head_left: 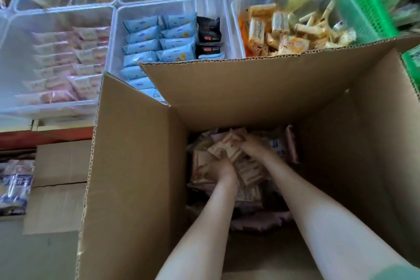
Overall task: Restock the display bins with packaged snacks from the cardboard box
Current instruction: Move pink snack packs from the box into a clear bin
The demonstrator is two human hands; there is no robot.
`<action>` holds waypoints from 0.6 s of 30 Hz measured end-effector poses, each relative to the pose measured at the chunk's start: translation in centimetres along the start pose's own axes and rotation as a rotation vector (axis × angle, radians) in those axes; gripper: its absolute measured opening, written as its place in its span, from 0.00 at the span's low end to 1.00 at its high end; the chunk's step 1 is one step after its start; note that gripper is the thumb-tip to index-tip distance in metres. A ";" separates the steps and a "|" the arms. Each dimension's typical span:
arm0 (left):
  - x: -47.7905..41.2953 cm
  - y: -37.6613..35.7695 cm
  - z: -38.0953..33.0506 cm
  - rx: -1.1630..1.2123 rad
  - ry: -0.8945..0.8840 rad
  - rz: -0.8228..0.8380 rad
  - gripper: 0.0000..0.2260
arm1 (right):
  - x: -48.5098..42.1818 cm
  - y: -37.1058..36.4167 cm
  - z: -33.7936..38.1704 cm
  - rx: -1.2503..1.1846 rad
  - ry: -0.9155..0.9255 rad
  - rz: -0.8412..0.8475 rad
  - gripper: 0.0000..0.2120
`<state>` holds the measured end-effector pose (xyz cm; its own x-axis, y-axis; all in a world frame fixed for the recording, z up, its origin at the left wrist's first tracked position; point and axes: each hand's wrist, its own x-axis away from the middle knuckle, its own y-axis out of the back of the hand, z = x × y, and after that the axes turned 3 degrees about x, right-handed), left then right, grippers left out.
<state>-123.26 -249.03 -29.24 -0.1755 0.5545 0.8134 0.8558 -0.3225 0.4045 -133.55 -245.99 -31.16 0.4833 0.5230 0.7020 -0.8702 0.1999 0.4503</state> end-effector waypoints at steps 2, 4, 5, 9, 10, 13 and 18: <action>-1.1 -0.5 0.7 0.189 -0.031 0.109 0.35 | 0.6 0.5 -0.5 -0.049 -0.038 -0.001 0.23; -0.8 -0.4 1.1 0.268 -0.058 0.189 0.35 | 1.7 1.0 -1.1 -0.158 -0.061 0.014 0.18; -0.1 -0.3 0.9 0.287 -0.080 0.197 0.38 | 2.4 1.1 -1.3 -0.229 -0.063 0.017 0.18; 2.9 0.6 0.4 0.202 -0.216 0.266 0.39 | 6.2 2.1 -1.5 -0.408 -0.045 -0.055 0.28; 3.4 1.0 0.6 0.243 -0.245 0.326 0.39 | 7.4 2.6 -1.4 -0.481 -0.046 -0.092 0.25; 6.1 2.6 0.9 0.333 -0.275 0.448 0.21 | 11.7 4.3 -1.2 -0.727 -0.030 -0.179 0.19; 12.0 6.9 0.9 0.442 -0.332 0.612 0.25 | 18.0 4.7 -0.7 -0.943 0.069 -0.144 0.20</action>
<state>-119.05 -243.94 -17.09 0.4775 0.5989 0.6429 0.8782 -0.3481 -0.3280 -129.01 -235.03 -16.78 0.6111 0.4830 0.6271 -0.5361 0.8354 -0.1210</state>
